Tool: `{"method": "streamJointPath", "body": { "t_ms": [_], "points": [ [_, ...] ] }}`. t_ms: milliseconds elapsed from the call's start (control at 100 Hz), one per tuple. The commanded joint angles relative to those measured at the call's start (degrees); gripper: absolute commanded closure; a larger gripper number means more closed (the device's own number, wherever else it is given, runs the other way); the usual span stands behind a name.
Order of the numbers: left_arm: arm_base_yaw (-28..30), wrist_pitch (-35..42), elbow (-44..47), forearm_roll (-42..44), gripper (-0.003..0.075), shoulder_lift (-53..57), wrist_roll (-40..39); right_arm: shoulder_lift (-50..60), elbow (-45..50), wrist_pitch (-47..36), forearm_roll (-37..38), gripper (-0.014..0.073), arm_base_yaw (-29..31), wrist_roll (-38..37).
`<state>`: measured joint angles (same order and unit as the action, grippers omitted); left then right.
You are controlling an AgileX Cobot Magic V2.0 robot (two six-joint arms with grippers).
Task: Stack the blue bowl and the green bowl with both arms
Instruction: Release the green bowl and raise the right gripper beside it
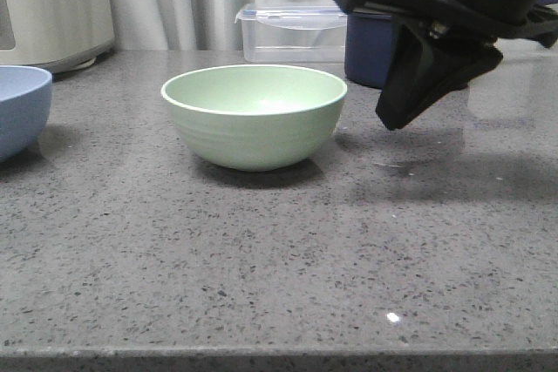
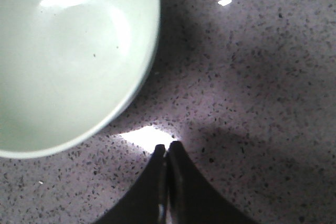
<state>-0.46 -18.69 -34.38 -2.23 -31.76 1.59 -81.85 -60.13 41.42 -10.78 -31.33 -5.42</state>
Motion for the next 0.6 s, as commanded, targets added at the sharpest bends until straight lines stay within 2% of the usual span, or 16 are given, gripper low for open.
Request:
{"method": "streamJointPath", "body": {
  "t_ms": [0, 590],
  "points": [
    [0.14, 4.41, -2.12, -0.47, 0.0335, -0.66, -0.31, 1.81, -0.36, -4.39, -0.75, 0.0673, -0.04, 0.38],
    [0.14, 4.52, -2.12, -0.47, 0.0335, -0.66, -0.31, -1.53, 0.00, -9.29, -2.41, 0.0673, -2.51, 0.43]
  ]
}}
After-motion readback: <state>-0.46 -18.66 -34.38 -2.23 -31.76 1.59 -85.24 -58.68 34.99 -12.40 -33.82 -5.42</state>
